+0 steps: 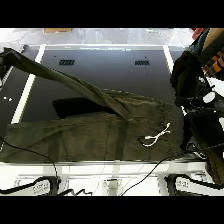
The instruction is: Fold the clothes and pants, and hang the long-sleeved shirts on hangers.
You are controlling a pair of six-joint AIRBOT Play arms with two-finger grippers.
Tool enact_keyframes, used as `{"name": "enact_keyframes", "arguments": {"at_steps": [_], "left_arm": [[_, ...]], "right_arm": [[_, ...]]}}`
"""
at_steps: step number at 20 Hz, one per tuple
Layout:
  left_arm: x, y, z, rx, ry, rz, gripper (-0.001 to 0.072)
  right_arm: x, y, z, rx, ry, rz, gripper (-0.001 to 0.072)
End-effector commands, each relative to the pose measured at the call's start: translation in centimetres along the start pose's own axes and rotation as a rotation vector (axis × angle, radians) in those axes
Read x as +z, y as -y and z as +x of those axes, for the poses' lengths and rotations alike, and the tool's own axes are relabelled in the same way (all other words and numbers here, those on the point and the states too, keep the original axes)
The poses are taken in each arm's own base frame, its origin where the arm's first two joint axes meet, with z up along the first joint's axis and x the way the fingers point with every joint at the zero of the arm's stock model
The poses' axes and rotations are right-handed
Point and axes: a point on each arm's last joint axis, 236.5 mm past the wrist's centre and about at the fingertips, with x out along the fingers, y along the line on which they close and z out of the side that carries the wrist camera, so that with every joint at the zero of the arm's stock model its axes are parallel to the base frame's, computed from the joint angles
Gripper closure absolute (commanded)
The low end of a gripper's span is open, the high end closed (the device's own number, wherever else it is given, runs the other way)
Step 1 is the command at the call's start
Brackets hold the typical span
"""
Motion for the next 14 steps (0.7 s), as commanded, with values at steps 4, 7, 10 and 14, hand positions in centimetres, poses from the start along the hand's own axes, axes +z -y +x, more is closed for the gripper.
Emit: {"name": "enact_keyframes", "arguments": {"at_steps": [4, 7, 10, 14], "left_arm": [[-16.2, -9.3, -7.4, 0.189, -0.730, 0.383, 0.0692], [-25.4, -11.9, -10.9, 0.187, -0.965, 0.381, 0.0692], [-29.9, -14.7, -14.8, 0.231, -1.131, 0.400, 0.0692], [-29.2, -17.5, -16.2, 0.303, -1.145, 0.366, 0.0691]], "right_arm": [[-0.7, -0.2, 0.0, 0.007, -0.030, 0.003, 0.0296], [-0.7, -0.2, 0.0, 0.007, -0.029, 0.003, 0.0296], [-0.7, -0.2, 0.0, 0.006, -0.028, 0.002, 0.0295], [-0.6, -0.2, 0.0, 0.005, -0.025, 0.002, 0.0296]]}}
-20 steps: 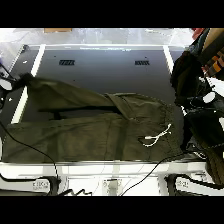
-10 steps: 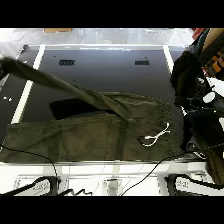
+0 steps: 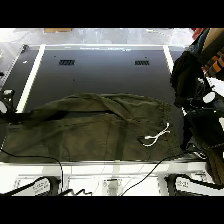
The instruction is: Fold the clothes and pants, and hang the long-sleeved shirts on hangers.
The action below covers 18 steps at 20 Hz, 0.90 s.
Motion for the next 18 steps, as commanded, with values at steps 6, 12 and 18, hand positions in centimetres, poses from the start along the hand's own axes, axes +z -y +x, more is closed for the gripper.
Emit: {"name": "enact_keyframes", "arguments": {"at_steps": [6, 12, 18], "left_arm": [[-0.7, -0.6, -4.4, -0.005, 0.065, 0.026, 0.0693], [-8.5, 7.2, -5.2, -0.249, -0.015, -0.087, 0.0691], [-13.5, 13.4, -3.5, -0.446, -0.111, -0.192, 0.0013]], "right_arm": [[0.2, 0.1, 0.0, -0.005, 0.010, -0.004, 0.0295], [0.8, 0.2, 0.0, -0.010, 0.036, -0.003, 0.0296], [0.5, 0.0, 0.0, -0.003, 0.021, 0.009, 0.0296]]}}
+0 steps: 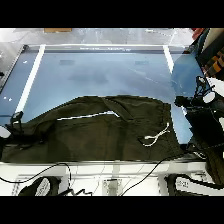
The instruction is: Fold the clothes and pants, and hang the long-sleeved shirts on hangers.
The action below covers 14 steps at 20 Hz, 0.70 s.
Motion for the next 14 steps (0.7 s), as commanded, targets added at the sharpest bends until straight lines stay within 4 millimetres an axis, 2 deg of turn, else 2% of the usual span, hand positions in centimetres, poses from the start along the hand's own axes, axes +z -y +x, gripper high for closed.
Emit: {"name": "enact_keyframes", "arguments": {"at_steps": [1, 4, 6, 11, 12, 14], "left_arm": [[0.5, 1.0, 0.8, -0.041, 0.065, -0.040, 0.0014], [7.1, -1.4, -1.4, 0.032, 0.331, -0.128, 0.0015], [9.0, -3.4, -2.9, 0.060, 0.424, -0.207, 0.0016], [7.7, -9.1, -4.2, 0.122, 0.440, -0.383, 0.0015], [7.4, -9.5, -4.3, 0.117, 0.437, -0.409, 0.0011], [6.7, -8.7, -4.0, 0.096, 0.392, -0.366, 0.0000]], "right_arm": [[-0.3, -0.2, 0.0, 0.008, -0.013, 0.015, 0.0296], [-0.9, -0.4, 0.0, 0.014, -0.038, 0.063, 0.0295], [-1.2, -0.7, 0.0, 0.027, -0.051, 0.073, 0.0295], [-1.1, -0.8, 0.0, 0.029, -0.049, 0.075, 0.0296], [-1.1, -0.8, 0.0, 0.029, -0.049, 0.075, 0.0296], [-1.1, -0.8, 0.0, 0.029, -0.049, 0.075, 0.0295]]}}
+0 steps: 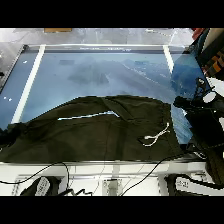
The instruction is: Fold the clothes and pants, and hang the long-sleeved shirts on hangers.
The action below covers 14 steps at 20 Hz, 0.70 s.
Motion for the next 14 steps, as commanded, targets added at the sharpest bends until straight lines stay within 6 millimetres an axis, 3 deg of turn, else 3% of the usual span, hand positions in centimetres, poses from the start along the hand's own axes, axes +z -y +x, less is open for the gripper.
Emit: {"name": "enact_keyframes", "arguments": {"at_steps": [1, 6, 9, 11, 14], "left_arm": [[-0.5, -0.5, -0.3, -0.009, -0.025, 0.012, -0.0001], [1.9, -0.4, -0.8, -0.001, 0.050, 0.031, 0.0001], [4.4, 0.2, -1.7, -0.019, 0.124, 0.001, 0.0015], [4.5, 0.1, -0.6, -0.031, 0.098, -0.027, 0.0015], [2.7, 0.5, 2.9, -0.075, -0.039, -0.095, 0.0016]], "right_arm": [[0.0, -0.1, 0.0, 0.004, -0.001, 0.005, 0.0295], [0.0, -0.3, 0.0, 0.011, -0.001, 0.011, 0.0296], [0.0, -0.3, 0.0, 0.011, -0.001, 0.011, 0.0296], [0.0, -0.3, 0.0, 0.011, -0.001, 0.011, 0.0295], [0.0, -0.3, 0.0, 0.011, -0.001, 0.011, 0.0296]]}}
